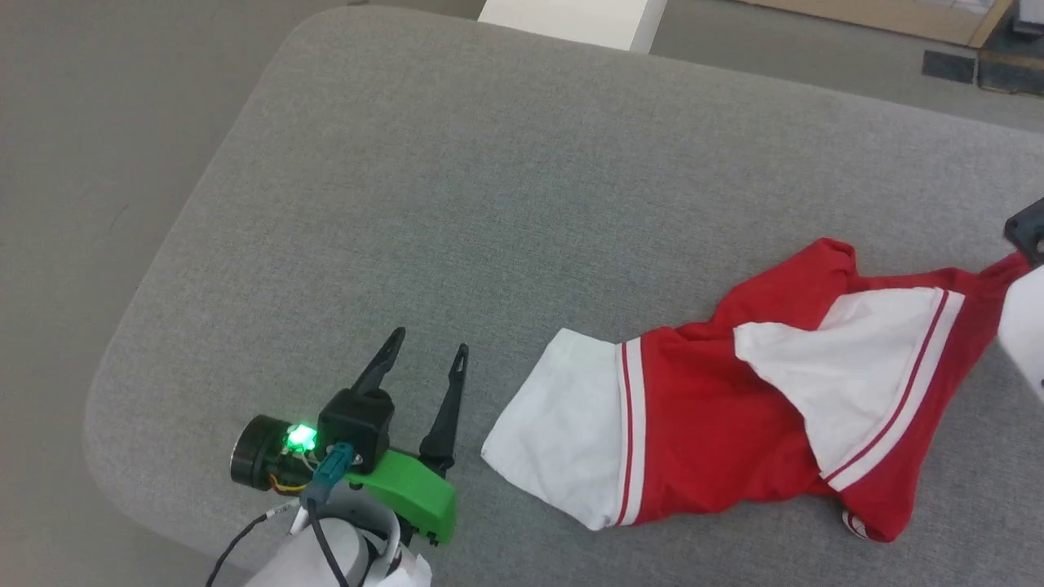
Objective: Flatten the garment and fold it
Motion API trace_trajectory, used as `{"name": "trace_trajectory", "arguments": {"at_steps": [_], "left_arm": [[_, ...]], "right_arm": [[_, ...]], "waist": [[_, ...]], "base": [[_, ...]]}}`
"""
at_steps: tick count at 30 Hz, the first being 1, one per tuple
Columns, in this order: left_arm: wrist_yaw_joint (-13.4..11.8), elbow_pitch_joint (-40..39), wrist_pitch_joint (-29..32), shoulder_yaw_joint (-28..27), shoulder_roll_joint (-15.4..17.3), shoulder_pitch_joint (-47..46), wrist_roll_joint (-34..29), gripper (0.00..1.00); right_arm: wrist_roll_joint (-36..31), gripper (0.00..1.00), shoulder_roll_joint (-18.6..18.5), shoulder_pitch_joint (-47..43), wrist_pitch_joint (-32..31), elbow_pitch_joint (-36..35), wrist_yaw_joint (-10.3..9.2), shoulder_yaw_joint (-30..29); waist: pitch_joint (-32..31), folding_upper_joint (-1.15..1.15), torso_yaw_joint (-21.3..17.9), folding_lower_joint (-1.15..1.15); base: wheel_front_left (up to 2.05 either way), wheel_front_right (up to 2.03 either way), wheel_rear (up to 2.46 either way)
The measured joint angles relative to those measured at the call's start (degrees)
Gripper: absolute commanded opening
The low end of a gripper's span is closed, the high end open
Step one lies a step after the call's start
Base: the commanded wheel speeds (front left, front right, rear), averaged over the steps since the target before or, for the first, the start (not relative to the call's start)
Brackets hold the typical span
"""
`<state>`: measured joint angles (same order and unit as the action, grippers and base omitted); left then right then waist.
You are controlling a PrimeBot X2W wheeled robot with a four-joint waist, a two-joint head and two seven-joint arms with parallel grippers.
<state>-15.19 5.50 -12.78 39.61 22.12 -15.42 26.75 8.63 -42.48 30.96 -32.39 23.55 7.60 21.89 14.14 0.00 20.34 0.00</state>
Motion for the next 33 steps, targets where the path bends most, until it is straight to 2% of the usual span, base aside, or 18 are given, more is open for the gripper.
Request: {"name": "trace_trajectory", "arguments": {"at_steps": [1, 8, 14, 17, 24, 30, 33], "left_arm": [[0.0, 0.1, 0.0, 0.0, -0.1, 0.0, 0.0, 1.00], [0.0, 1.2, -0.3, -0.1, 0.0, 0.0, 0.5, 1.00], [-0.1, 1.4, 0.2, -1.0, 1.3, 0.2, 1.6, 1.00], [-0.3, 1.2, 0.6, -1.7, 1.7, 0.5, 2.1, 1.00], [-1.6, -0.1, 1.1, -3.4, 2.4, 1.9, 4.3, 1.00], [-2.0, -1.1, 2.1, -4.1, 3.3, 3.0, 5.5, 1.00], [-2.1, -1.5, 2.4, -4.5, 3.7, 3.6, 6.5, 1.00]], "right_arm": [[0.2, 1.00, 0.8, 0.0, 1.0, 1.7, 0.00, 0.1], [5.0, 1.00, 7.3, 0.0, 7.3, 8.9, 0.00, -1.8], [9.9, 1.00, 9.4, -0.3, 12.5, 7.9, -0.01, -3.4], [12.2, 1.00, 9.8, -1.1, 15.4, 5.4, -0.01, -5.1], [17.2, 1.00, 13.5, -7.6, 23.1, -5.2, -0.02, -11.7], [16.2, 1.00, 18.5, -16.7, 27.2, -14.4, -0.03, -17.9], [14.5, 1.00, 22.4, -21.9, 27.9, -19.1, -0.03, -20.7]], "waist": [[0.1, 0.00, 0.1, 0.00], [-1.5, 0.00, -0.6, 0.00], [-4.9, 0.00, -2.4, 0.00], [-6.9, 0.00, -3.6, 0.00], [-10.1, 0.00, -7.1, 0.00], [-11.6, 0.00, -10.2, 0.00], [-12.3, 0.00, -11.6, 0.00]], "base": [[0.00, 0.00, 0.00], [0.00, 0.00, 0.00], [0.00, 0.00, 0.00], [0.00, 0.00, 0.00], [0.00, 0.00, 0.00], [0.00, 0.00, 0.00], [0.00, 0.00, 0.00]]}}
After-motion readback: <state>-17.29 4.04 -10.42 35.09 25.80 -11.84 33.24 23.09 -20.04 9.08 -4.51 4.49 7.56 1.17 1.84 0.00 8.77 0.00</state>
